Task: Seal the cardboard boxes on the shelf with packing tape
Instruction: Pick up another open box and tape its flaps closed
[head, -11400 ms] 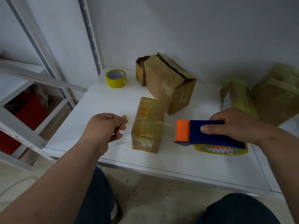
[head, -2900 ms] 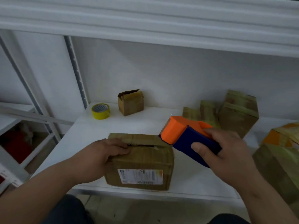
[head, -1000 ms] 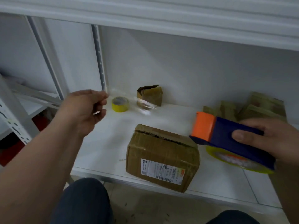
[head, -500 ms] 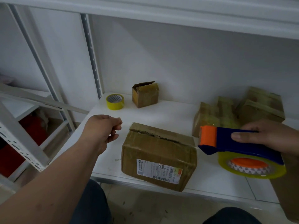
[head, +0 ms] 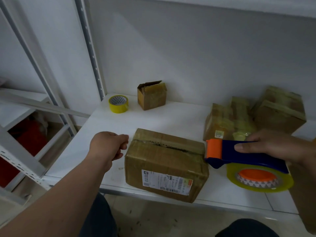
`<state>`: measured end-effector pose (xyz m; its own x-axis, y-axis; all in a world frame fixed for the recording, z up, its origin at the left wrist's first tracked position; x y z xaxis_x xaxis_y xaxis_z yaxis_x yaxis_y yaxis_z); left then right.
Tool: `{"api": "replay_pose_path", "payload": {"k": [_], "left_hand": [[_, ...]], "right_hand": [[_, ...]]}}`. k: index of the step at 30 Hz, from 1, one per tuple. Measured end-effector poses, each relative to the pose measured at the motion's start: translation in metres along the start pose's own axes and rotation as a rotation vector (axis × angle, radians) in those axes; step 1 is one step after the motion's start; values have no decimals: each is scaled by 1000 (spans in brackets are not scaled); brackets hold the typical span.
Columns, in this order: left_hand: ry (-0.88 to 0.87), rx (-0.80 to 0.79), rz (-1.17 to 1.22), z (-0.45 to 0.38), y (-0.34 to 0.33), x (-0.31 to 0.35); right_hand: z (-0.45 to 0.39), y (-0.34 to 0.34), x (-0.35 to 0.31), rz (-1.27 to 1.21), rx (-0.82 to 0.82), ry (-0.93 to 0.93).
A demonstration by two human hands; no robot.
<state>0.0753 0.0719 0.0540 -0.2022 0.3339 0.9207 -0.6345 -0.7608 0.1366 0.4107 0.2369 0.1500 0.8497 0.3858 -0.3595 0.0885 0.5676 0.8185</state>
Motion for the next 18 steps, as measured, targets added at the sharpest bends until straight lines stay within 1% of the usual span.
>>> {"api": "replay_pose_path", "payload": {"k": [4, 7, 10, 13, 14, 15, 16, 18], "left_hand": [[63, -55, -72, 6, 0, -8], [50, -106, -199, 10, 1, -3], [15, -141, -388, 12, 0, 5], [69, -215, -636, 12, 1, 1], [59, -227, -719, 11, 1, -5], [-3, -209, -774, 8, 2, -11], [-122, -157, -788, 6, 2, -14], [-440, -40, -701, 12, 1, -7]], "right_hand": [[-9, -11, 9, -83, -74, -21], [-14, -20, 17, -156, -106, -30], [-16, -26, 21, -225, -136, -40], [-14, -30, 25, -286, -127, -60], [-13, -32, 26, -297, -122, -56], [-12, -34, 27, -302, -120, -49], [-11, -36, 27, -304, -115, -42], [-10, -39, 27, -309, -104, -32]]}}
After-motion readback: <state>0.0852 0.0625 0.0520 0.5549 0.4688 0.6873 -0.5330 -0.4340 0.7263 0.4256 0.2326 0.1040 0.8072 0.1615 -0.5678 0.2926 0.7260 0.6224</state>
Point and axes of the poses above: each hand's wrist, its own z-axis away from the middle knuckle, its own y-axis out of the back of the hand, x = y × z, the point moved 2 cm from there along -z, towards the middle knuckle, and after that the axes turned 5 degrees about z, right-handed, at the moved point
